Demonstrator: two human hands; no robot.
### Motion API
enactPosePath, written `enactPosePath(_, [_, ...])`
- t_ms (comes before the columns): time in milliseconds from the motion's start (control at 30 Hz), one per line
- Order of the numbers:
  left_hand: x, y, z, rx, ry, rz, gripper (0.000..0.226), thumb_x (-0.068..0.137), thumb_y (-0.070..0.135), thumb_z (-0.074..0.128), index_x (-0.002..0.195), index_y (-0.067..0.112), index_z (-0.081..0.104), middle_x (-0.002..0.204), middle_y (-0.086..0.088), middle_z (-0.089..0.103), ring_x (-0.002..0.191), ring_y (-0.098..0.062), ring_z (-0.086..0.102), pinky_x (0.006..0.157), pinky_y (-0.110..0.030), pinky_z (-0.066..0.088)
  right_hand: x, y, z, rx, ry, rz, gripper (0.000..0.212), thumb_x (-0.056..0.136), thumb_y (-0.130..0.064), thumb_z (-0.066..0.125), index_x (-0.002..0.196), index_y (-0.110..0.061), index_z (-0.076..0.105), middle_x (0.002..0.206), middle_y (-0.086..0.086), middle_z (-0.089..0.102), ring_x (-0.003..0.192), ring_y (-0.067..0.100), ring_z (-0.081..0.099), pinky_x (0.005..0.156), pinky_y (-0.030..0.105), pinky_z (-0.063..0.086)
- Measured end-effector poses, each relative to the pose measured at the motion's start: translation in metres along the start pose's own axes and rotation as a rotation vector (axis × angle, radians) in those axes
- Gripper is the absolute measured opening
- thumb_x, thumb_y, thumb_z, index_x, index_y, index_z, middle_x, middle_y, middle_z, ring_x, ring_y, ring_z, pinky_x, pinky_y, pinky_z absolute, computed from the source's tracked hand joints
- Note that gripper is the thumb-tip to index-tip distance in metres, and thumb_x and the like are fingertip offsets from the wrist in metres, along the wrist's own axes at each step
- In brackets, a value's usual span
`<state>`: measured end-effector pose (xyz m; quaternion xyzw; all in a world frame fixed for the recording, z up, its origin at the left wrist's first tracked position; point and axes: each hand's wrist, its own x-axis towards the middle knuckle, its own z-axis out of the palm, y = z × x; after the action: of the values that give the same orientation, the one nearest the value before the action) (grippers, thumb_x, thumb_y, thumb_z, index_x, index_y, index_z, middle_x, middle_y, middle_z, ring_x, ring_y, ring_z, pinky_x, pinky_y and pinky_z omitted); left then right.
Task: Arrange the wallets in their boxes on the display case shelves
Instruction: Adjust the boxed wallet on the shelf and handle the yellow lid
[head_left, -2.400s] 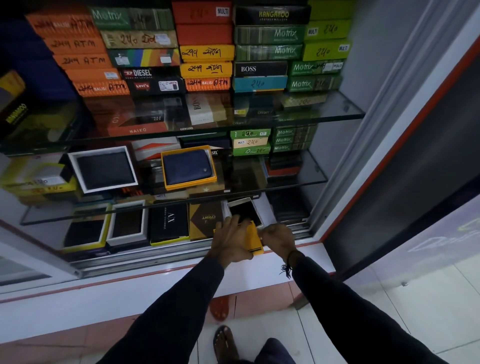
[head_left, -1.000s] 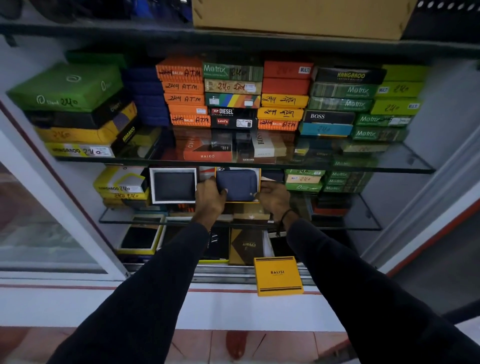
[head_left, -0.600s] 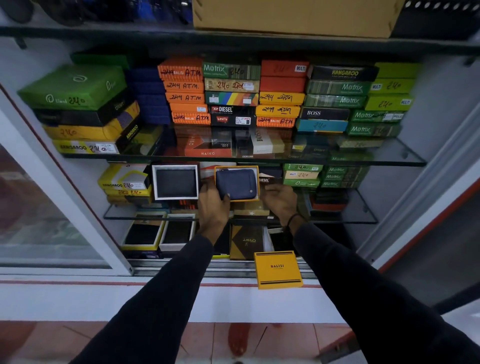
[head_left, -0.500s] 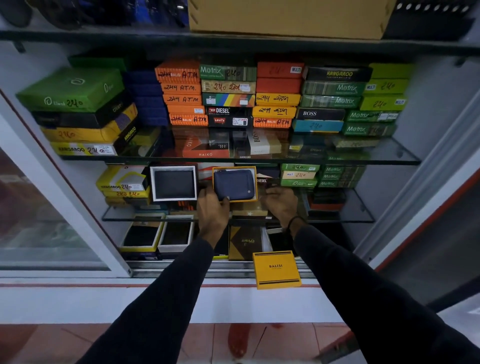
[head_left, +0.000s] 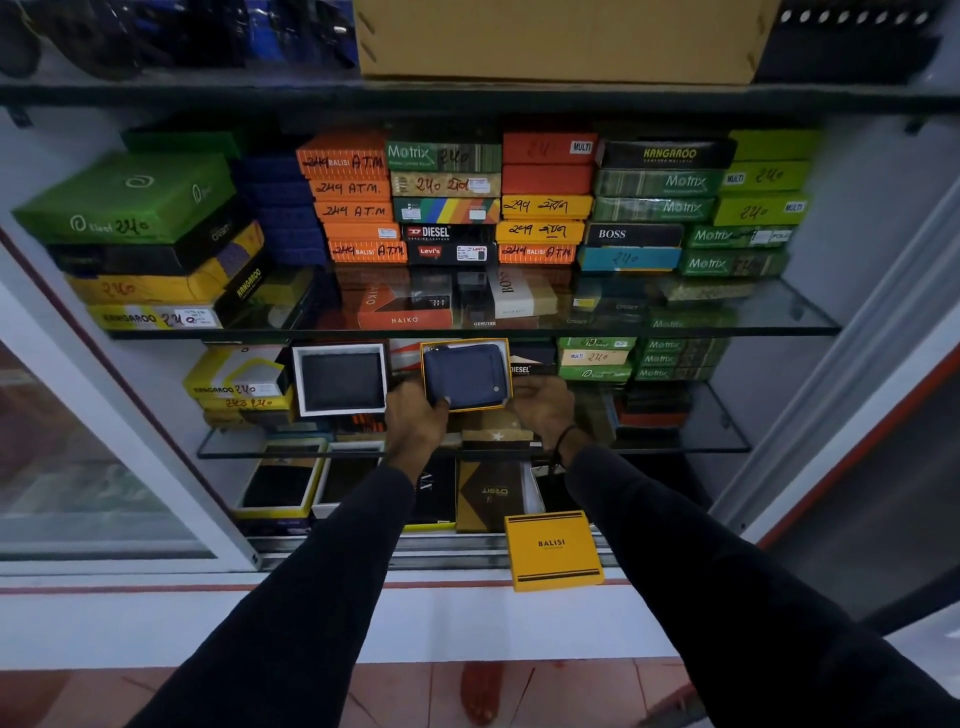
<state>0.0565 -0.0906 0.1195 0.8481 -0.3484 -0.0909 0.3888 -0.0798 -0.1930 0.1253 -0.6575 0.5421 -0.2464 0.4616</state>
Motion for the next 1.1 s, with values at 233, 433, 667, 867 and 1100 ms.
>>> enactPosePath(233, [0.001, -0.009, 0.007, -0.024, 0.036, 0.054, 0.037, 0.089, 0.02, 0.073, 0.122, 0.008, 0.061, 0.122, -0.015, 0.068, 0.112, -0.029, 0.066, 0.082, -0.029, 0.052, -0.001, 0.01, -0.002, -0.079, 0.002, -0.072, 0.034, 0.084, -0.012, 0.064, 0.116, -0.018, 0.074, 0.122, 0.006, 0.072, 0.119, 0.023, 0.064, 0.104, 0.031, 0.049])
enactPosePath(433, [0.002, -0.009, 0.006, -0.032, 0.022, 0.054, 0.039, 0.088, 0.022, 0.073, 0.123, 0.009, 0.061, 0.123, -0.014, 0.066, 0.112, -0.028, 0.066, 0.086, -0.034, 0.056, -0.001, 0.008, -0.003, -0.024, -0.016, -0.034, 0.036, 0.082, -0.008, 0.07, 0.118, -0.014, 0.073, 0.118, 0.006, 0.073, 0.109, 0.02, 0.067, 0.105, 0.033, 0.05])
enactPosePath(667, [-0.033, -0.011, 0.0, -0.034, 0.128, 0.089, 0.042, 0.093, 0.024, 0.068, 0.128, 0.007, 0.054, 0.132, -0.015, 0.052, 0.117, -0.03, 0.056, 0.095, -0.039, 0.051, -0.017, 0.021, -0.014, 0.127, 0.13, -0.069, 0.022, 0.08, -0.005, 0.074, 0.102, -0.004, 0.078, 0.101, 0.009, 0.077, 0.1, 0.02, 0.071, 0.101, 0.029, 0.052])
enactPosePath(867, [-0.082, -0.022, 0.025, 0.01, 0.208, 0.242, 0.035, 0.096, 0.027, 0.057, 0.126, 0.009, 0.049, 0.129, -0.014, 0.047, 0.107, -0.026, 0.057, 0.084, -0.035, 0.053, -0.044, 0.049, -0.034, -0.032, 0.245, -0.17, 0.018, 0.079, -0.018, 0.061, 0.087, -0.018, 0.078, 0.079, -0.005, 0.071, 0.091, 0.018, 0.069, 0.084, 0.028, 0.054])
enactPosePath(1100, [-0.122, -0.023, 0.071, 0.022, 0.044, 0.541, 0.014, 0.095, 0.024, 0.057, 0.104, 0.014, 0.058, 0.114, -0.006, 0.057, 0.092, -0.015, 0.058, 0.075, -0.032, 0.055, -0.076, 0.103, -0.05, -0.154, 0.375, -0.291, 0.01, 0.082, -0.024, 0.066, 0.08, -0.016, 0.072, 0.066, -0.005, 0.069, 0.061, 0.007, 0.061, 0.062, 0.015, 0.044])
